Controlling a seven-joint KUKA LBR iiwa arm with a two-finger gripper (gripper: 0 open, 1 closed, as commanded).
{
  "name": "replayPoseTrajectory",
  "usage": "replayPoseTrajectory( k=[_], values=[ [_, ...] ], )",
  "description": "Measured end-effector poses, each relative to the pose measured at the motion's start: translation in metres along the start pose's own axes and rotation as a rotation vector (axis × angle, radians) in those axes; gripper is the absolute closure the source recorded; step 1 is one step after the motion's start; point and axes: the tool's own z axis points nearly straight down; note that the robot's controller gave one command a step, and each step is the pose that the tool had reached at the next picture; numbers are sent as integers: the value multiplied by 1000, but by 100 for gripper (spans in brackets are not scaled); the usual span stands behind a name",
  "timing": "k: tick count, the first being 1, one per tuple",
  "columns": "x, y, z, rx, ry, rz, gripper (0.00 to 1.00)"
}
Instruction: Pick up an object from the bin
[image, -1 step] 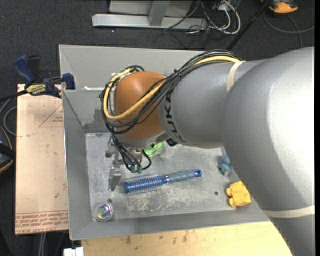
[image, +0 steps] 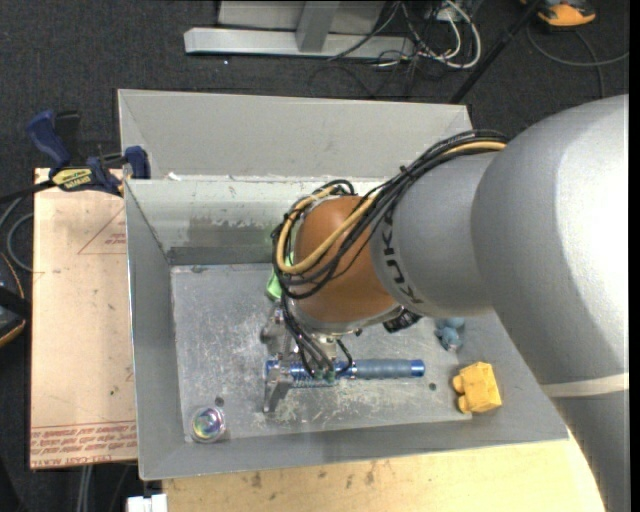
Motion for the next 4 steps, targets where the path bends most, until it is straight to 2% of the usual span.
replayPoseTrajectory(
  k=[1, 2, 3, 4],
  values=[
    [-2, 2, -4, 1, -6, -6, 100],
    [-1, 1, -1, 3, -2, -5, 0],
    [36, -70, -3, 1, -12, -166, 0],
    [33, -122, -6, 3, -26, -517, 0]
  ],
)
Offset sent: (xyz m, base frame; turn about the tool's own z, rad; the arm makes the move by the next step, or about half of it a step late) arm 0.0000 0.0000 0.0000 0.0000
